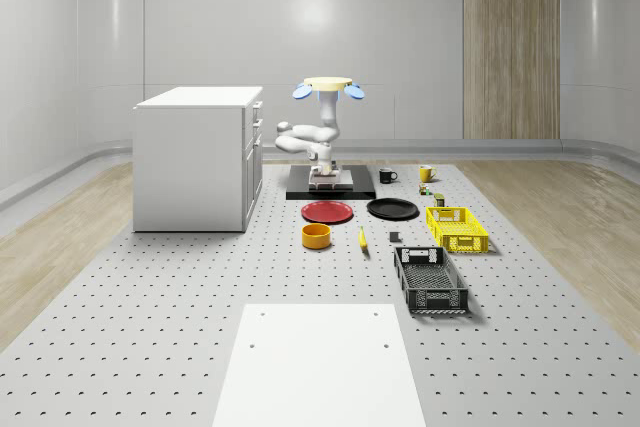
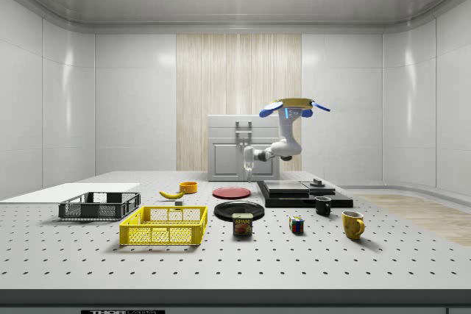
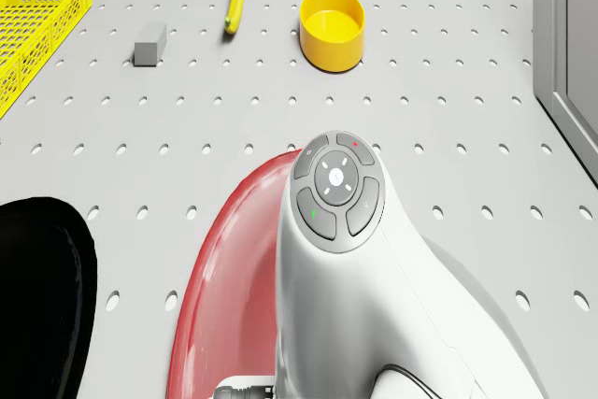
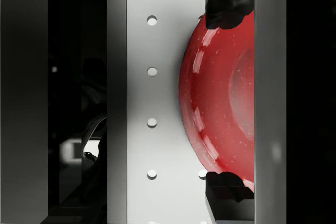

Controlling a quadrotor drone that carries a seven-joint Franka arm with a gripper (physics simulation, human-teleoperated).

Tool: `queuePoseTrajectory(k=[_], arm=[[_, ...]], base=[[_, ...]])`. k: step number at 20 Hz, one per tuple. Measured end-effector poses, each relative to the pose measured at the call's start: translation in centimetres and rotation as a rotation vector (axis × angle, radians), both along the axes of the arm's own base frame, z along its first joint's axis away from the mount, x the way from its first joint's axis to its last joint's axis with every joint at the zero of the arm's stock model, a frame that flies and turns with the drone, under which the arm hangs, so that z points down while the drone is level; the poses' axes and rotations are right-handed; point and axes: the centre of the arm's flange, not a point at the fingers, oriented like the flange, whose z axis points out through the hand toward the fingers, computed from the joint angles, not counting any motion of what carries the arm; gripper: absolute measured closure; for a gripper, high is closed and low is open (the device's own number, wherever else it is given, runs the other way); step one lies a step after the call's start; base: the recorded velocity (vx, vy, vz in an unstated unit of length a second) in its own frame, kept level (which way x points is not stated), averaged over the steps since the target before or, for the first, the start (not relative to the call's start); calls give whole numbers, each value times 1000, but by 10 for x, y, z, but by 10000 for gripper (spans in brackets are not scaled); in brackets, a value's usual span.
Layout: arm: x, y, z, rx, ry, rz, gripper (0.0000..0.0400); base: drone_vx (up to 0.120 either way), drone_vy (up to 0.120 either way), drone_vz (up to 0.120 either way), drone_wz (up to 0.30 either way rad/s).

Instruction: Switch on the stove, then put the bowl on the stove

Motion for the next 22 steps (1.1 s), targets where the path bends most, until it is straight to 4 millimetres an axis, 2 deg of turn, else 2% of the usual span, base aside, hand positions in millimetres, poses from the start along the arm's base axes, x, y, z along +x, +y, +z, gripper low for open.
queuePoseTrajectory(k=[22], arm=[[0,0,0,0,0,0,0]], base=[[120,0,0,0]])
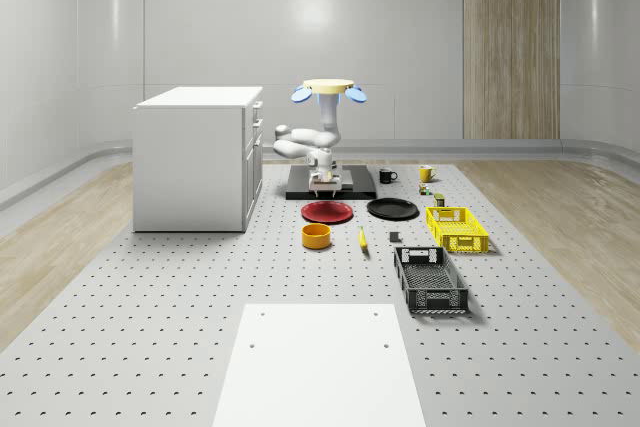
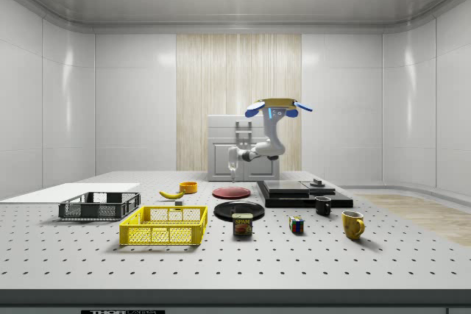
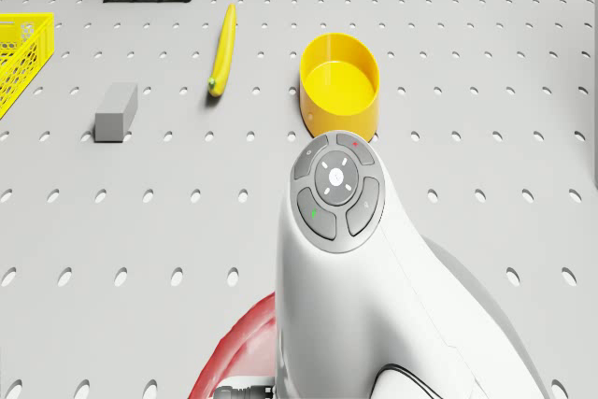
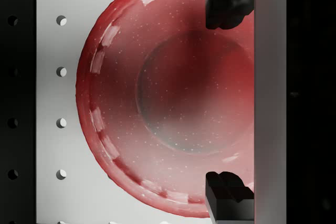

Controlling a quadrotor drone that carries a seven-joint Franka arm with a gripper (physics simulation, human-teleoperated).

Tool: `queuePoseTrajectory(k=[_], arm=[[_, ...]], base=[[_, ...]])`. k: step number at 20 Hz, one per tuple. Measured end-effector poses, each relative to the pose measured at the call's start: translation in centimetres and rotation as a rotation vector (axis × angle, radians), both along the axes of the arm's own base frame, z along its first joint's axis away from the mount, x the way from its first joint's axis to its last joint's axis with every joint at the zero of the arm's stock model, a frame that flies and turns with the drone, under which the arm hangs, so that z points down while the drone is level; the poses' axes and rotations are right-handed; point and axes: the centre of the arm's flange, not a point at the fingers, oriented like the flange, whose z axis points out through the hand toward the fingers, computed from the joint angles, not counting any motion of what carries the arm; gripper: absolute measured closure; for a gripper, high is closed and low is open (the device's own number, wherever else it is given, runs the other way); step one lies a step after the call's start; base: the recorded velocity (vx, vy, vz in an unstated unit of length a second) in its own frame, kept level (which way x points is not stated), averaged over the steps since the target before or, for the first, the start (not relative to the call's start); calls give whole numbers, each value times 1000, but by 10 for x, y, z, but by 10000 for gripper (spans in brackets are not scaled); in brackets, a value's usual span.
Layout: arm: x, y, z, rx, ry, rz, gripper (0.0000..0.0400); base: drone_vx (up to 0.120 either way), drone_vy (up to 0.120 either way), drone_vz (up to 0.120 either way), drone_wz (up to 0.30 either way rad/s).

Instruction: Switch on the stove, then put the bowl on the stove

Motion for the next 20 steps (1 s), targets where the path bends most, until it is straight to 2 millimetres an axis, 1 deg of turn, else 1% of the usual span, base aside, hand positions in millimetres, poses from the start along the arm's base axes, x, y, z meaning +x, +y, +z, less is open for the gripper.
queuePoseTrajectory(k=[17,19,20], arm=[[0,0,0,0,0,0,0],[0,0,0,0,0,0,0],[0,0,0,0,0,0,0]], base=[[120,0,0,0],[120,100,0,0],[120,0,0,0]])
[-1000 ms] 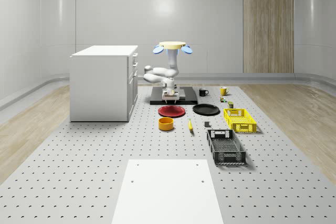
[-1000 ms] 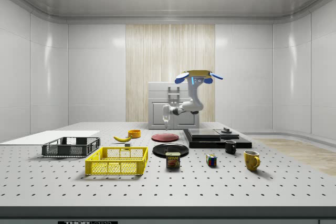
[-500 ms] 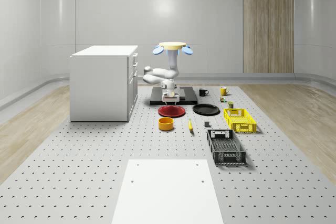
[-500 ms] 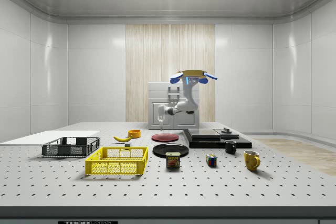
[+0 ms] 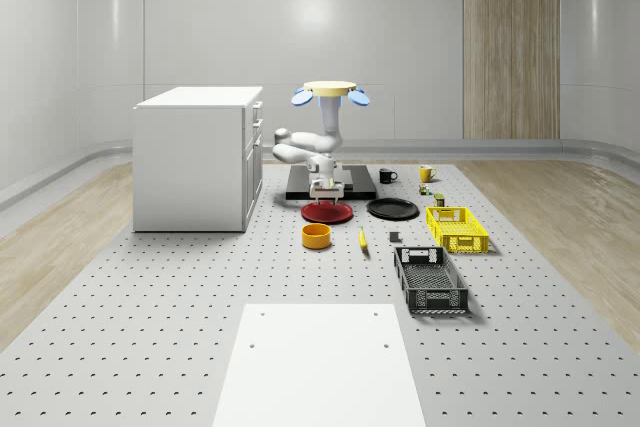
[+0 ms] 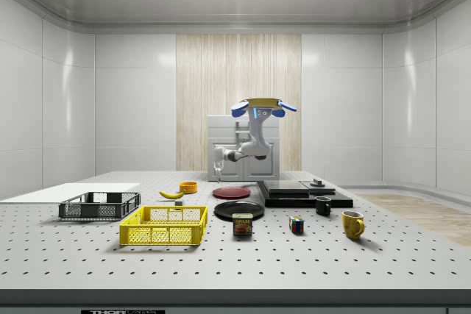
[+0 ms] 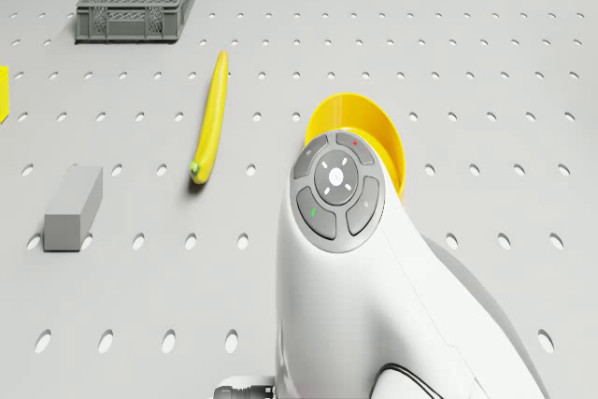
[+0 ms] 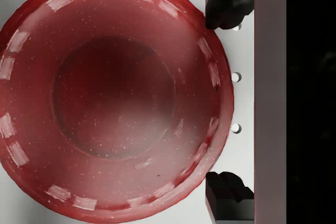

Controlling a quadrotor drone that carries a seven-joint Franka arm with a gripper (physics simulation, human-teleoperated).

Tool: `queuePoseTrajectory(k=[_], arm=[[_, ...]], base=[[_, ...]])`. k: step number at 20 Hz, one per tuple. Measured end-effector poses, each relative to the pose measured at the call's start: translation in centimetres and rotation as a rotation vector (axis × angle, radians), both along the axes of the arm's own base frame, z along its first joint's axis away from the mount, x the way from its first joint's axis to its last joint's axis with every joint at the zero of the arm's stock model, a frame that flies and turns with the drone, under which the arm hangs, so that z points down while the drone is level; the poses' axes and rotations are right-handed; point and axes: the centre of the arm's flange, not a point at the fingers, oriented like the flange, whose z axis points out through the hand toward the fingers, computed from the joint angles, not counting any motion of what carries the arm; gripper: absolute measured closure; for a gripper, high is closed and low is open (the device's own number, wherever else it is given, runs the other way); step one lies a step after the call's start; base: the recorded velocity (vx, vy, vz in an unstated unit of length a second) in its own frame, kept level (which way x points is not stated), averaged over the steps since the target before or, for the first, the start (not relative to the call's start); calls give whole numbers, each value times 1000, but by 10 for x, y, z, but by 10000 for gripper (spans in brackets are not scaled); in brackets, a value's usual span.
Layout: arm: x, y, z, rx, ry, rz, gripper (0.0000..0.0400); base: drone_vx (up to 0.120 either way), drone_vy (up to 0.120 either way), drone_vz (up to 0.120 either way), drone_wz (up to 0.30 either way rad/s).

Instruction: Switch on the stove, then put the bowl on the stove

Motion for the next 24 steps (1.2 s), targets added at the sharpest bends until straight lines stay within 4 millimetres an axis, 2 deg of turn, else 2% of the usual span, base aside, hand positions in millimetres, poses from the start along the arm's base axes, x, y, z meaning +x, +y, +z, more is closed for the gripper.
queuePoseTrajectory(k=[24], arm=[[0,0,0,0,0,0,0]], base=[[120,0,0,0]])
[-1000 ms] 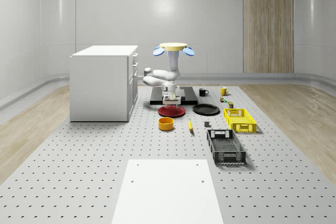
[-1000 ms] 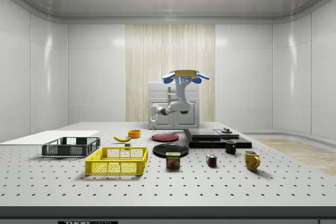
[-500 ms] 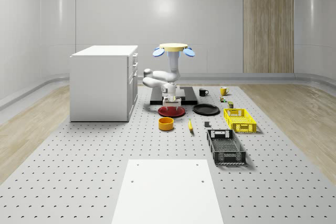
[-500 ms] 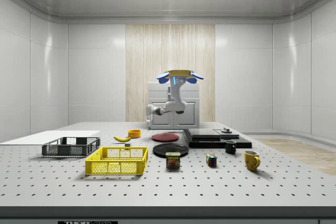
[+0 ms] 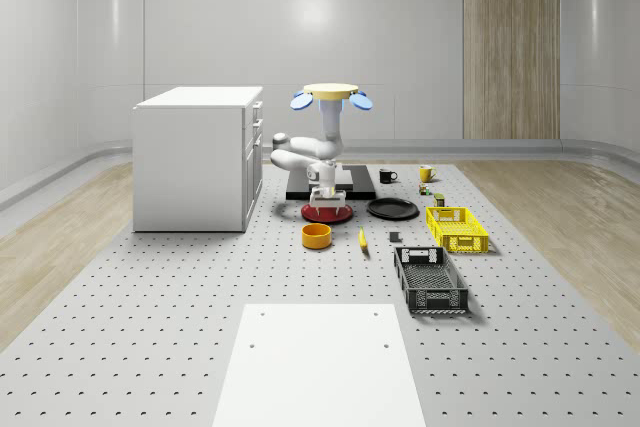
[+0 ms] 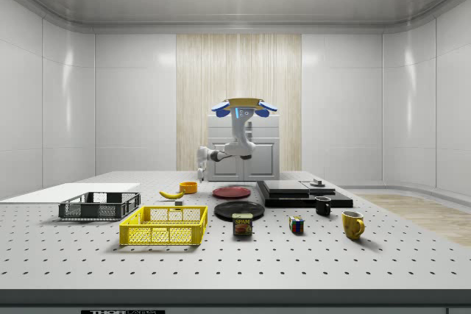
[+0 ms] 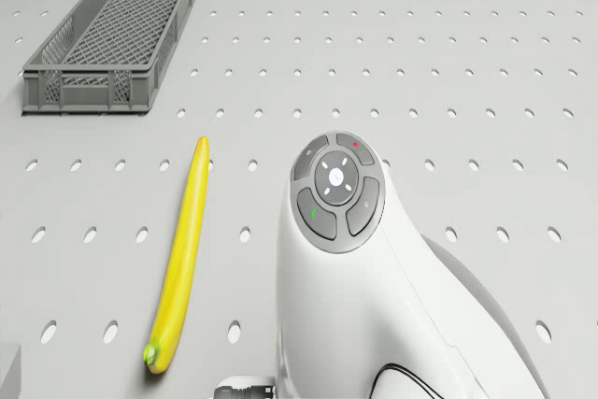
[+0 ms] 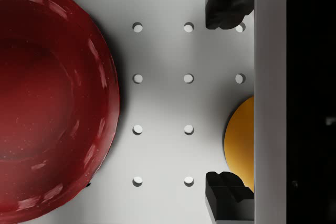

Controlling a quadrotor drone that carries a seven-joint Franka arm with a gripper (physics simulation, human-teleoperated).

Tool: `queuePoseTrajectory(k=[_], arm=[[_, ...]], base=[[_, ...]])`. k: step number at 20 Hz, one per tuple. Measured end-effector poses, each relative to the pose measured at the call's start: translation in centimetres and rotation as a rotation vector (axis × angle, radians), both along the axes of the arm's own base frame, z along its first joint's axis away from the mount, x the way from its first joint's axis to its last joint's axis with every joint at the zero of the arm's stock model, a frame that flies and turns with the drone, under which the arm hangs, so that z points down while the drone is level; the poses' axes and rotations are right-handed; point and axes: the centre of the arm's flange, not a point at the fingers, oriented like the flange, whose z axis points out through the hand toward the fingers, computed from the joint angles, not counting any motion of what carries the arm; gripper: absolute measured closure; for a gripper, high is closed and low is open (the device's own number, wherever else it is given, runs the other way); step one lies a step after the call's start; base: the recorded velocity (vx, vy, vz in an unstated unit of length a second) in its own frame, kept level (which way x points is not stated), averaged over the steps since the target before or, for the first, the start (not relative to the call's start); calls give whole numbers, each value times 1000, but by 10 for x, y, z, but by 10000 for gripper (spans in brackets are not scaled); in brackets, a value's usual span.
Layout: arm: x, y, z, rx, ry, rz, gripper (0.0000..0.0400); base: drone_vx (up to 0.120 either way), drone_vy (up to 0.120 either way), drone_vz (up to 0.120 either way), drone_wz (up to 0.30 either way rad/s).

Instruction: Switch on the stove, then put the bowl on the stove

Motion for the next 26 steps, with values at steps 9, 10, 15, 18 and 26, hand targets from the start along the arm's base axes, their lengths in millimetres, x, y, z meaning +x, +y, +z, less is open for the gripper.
queuePoseTrajectory(k=[9,10,15,18,26], arm=[[0,0,0,0,0,0,0],[0,0,0,0,0,0,0],[0,0,0,0,0,0,0],[0,0,0,0,0,0,0],[0,0,19,0,0,0,0]], base=[[120,0,0,0],[120,0,0,0],[120,56,0,0],[120,0,0,0],[10,0,0,0]])
